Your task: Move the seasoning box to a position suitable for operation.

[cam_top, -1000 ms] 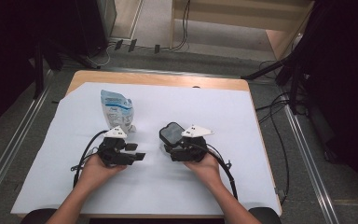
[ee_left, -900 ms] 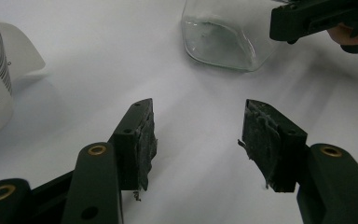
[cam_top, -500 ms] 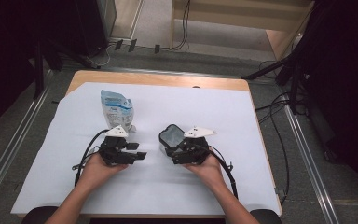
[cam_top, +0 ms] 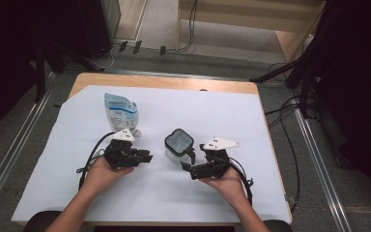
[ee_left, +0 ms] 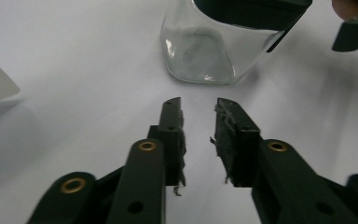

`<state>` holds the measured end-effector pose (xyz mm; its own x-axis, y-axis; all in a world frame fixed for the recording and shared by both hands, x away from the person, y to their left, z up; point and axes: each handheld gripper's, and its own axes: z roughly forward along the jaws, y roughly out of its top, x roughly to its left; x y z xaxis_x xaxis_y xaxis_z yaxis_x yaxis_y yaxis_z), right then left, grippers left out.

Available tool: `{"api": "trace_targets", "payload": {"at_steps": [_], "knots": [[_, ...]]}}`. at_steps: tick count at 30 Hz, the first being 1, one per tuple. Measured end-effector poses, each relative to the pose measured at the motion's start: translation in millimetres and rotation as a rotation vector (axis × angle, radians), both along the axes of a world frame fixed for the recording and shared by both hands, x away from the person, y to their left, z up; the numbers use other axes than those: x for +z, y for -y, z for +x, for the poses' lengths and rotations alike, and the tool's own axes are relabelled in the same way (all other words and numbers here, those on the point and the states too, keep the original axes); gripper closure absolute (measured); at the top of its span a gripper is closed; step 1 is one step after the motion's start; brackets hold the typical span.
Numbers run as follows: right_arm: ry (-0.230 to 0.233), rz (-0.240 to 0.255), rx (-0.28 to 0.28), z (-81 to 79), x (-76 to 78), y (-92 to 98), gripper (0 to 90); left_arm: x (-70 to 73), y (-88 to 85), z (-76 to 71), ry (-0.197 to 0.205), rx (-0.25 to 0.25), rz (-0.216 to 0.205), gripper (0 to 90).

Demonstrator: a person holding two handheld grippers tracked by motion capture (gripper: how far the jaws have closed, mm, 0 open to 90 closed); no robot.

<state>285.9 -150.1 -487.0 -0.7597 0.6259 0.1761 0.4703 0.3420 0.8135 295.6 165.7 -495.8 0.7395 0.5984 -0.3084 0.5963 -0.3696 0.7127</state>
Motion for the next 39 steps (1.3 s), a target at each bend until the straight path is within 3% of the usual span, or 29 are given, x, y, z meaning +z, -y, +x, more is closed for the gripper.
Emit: {"api": "trace_targets", "payload": {"at_steps": [2,4,6,7,10,11,13,14,16,18,22,31,39], "knots": [[-0.003,0.0,-0.001,-4.2,1.2,4.9,6.4,3.1,2.3,1.6,0.009,-0.005,0.017,84.7],[-0.003,0.006,0.027,-9.0,2.2,12.9,22.9,7.9,4.2,2.4,0.024,-0.012,0.01,90.0],[-0.006,-0.011,0.05,-12.6,2.6,19.8,33.9,14.6,7.3,3.9,0.045,-0.032,-0.013,90.0],[-0.006,-0.011,0.05,-12.6,2.6,19.8,33.9,14.6,7.3,3.9,0.045,-0.032,-0.013,90.0],[-0.022,-0.008,0.059,-13.7,2.7,22.8,42.4,18.9,13.1,8.8,0.067,-0.052,0.013,90.0],[-0.027,-0.005,0.062,-14.0,2.5,23.4,50.2,19.3,14.3,11.1,0.068,-0.06,0.017,90.0],[-0.036,-0.015,0.063,-14.4,2.1,23.2,52.9,20.2,17.0,18.0,0.07,-0.078,0.032,90.0],[-0.029,-0.029,0.068,-15.4,0.7,23.2,61.8,19.7,17.0,21.0,0.075,-0.077,0.025,90.0],[-0.029,-0.032,0.063,-15.5,0.6,23.6,65.9,17.1,16.1,26.5,0.057,-0.069,-0.001,90.0],[-0.047,-0.008,0.063,-15.3,0.0,25.5,80.2,14.9,17.2,28.9,0.058,-0.06,-0.002,90.0],[-0.05,-0.006,0.08,-18.3,-0.6,23.1,90.0,11.1,17.7,31.6,0.059,-0.064,-0.002,90.0],[-0.083,-0.002,0.112,-20.5,-5.3,11.2,90.0,3.0,26.1,36.0,0.038,-0.048,-0.019,90.0],[-0.084,0.002,0.075,-10.5,-9.4,12.4,90.0,0.4,28.3,37.2,0.046,-0.044,-0.021,90.0]]}}
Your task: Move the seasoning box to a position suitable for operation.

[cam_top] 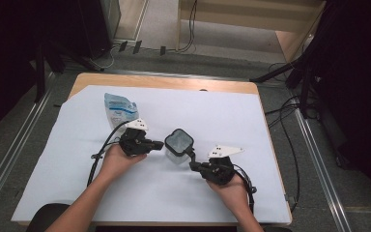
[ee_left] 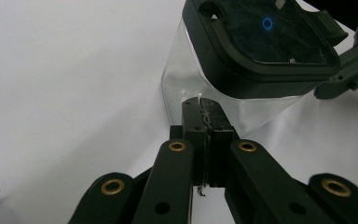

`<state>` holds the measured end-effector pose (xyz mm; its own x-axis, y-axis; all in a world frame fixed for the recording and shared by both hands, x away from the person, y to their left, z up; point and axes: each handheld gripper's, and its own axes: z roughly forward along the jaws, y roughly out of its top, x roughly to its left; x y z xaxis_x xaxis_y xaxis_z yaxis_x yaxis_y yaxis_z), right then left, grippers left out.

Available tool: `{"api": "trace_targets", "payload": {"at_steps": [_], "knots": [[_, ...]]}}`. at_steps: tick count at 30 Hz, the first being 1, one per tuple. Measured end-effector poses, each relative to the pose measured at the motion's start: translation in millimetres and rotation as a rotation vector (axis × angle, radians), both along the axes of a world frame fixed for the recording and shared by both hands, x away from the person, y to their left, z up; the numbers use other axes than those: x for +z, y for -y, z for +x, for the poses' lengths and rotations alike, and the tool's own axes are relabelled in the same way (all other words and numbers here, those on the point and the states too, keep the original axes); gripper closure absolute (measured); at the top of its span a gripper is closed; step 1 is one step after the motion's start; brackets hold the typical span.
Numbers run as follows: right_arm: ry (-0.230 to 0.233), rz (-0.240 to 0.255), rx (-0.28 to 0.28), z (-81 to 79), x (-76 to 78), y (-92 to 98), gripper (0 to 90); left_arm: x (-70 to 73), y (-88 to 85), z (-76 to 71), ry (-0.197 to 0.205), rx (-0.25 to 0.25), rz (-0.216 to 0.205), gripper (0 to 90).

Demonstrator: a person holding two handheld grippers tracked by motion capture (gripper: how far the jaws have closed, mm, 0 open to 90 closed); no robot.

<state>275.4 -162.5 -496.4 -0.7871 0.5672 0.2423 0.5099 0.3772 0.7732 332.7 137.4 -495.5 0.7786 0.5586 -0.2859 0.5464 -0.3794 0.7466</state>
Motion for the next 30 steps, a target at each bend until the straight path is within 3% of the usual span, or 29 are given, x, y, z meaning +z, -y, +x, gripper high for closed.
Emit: {"api": "trace_targets", "payload": {"at_steps": [30], "knots": [[0.02,0.005,-0.059,26.1,-0.9,10.7,90.0,-4.7,13.9,-7.9,-0.017,-0.027,-0.014,90.0]]}}
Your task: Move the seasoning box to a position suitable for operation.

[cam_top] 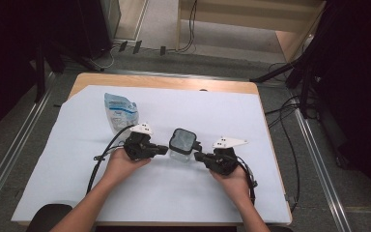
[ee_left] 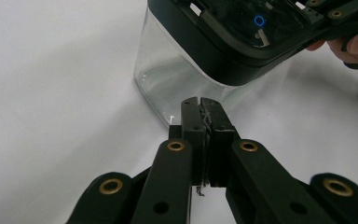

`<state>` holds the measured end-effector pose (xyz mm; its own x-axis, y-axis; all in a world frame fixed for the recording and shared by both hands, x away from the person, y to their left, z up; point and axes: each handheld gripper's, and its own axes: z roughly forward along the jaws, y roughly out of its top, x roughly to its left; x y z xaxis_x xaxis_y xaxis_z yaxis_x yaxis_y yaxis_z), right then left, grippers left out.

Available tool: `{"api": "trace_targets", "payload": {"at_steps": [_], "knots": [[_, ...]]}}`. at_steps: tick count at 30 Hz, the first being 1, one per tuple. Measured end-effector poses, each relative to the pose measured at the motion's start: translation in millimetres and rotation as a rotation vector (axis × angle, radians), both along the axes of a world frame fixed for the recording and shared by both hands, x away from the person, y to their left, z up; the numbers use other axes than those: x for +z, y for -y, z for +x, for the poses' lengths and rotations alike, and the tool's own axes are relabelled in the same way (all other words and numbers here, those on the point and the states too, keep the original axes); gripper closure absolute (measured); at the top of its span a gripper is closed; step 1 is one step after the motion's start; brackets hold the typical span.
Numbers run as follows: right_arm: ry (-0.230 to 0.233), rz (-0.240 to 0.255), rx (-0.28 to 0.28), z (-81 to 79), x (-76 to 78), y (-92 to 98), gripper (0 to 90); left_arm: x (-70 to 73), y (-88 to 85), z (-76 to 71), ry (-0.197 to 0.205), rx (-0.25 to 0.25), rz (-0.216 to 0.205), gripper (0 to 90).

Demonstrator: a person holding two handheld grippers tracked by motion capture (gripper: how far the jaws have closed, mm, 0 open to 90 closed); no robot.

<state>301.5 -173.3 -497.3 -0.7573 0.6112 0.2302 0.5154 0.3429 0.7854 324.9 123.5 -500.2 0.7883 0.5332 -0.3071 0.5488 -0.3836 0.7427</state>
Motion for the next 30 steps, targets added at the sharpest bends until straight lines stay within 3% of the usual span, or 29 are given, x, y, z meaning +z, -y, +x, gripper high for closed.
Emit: {"api": "trace_targets", "payload": {"at_steps": [13,19,23,25,30], "knots": [[0.003,-0.01,-0.013,13.8,1.8,8.8,90.0,1.0,4.0,-3.0,0.001,-0.008,-0.011,89.8],[-0.015,0.009,-0.019,21.3,0.5,13.4,90.0,3.3,2.3,-6.1,-0.005,-0.033,-0.008,82.6],[-0.016,-0.005,-0.012,21.5,1.8,12.6,90.0,5.3,0.9,-8.4,0.01,-0.021,0.012,74.5],[-0.011,0.008,0.0,19.6,6.3,15.9,89.1,6.1,-0.7,-8.4,0.013,-0.008,0.022,63.0],[0.003,0.013,-0.001,14.6,12.8,22.9,84.4,6.2,-6.4,-8.4,0.056,-0.001,0.001,50.0]]}}
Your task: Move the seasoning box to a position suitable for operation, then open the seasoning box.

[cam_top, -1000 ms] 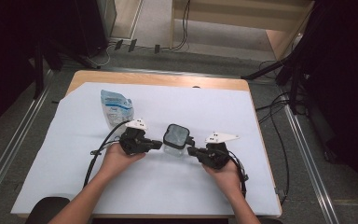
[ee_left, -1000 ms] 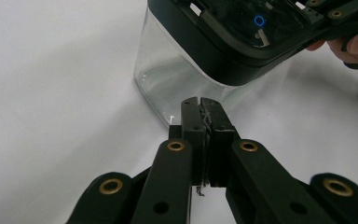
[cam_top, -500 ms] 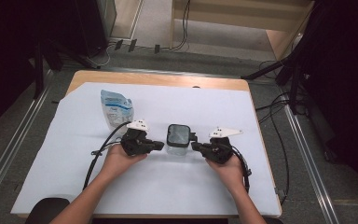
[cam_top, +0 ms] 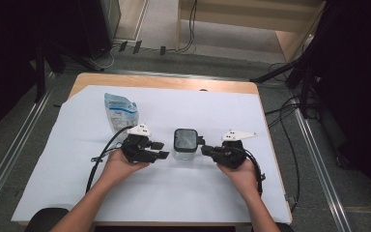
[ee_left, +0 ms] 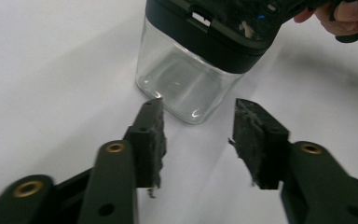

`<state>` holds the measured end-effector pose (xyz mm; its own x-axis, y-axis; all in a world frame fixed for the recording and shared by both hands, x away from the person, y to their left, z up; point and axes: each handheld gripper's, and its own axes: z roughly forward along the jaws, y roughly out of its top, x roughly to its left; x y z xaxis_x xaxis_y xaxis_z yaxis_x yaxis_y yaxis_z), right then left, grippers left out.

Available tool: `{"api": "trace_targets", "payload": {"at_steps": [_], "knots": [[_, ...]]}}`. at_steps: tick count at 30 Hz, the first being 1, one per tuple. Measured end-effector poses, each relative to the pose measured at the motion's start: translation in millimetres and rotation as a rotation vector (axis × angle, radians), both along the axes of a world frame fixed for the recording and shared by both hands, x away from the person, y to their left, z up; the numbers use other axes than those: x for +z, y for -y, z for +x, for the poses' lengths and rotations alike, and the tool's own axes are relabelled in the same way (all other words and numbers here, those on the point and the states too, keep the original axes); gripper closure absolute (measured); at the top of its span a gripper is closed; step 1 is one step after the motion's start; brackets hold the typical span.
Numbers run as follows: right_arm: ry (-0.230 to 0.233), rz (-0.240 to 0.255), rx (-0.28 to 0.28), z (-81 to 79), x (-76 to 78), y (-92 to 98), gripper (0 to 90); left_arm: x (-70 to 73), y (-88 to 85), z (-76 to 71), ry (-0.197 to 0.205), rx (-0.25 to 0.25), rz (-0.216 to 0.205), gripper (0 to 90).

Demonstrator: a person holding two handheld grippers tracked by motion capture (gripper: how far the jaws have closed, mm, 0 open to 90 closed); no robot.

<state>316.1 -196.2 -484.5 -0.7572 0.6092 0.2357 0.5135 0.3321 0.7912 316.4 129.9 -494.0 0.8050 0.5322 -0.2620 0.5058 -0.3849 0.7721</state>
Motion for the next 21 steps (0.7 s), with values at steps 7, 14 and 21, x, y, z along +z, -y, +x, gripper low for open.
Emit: {"api": "trace_targets", "payload": {"at_steps": [7,14,21], "knots": [[0.004,0.008,-0.031,-2.7,1.0,15.5,68.3,-1.6,-0.7,-0.4,0.05,0.044,0.036,46.4],[0.006,0.012,-0.053,-3.4,2.0,20.4,73.9,4.1,2.1,5.0,0.057,-0.01,0.012,36.0],[-0.022,-0.005,-0.087,1.0,0.4,21.6,89.9,9.5,5.2,10.4,0.006,-0.048,0.016,31.3]]}}
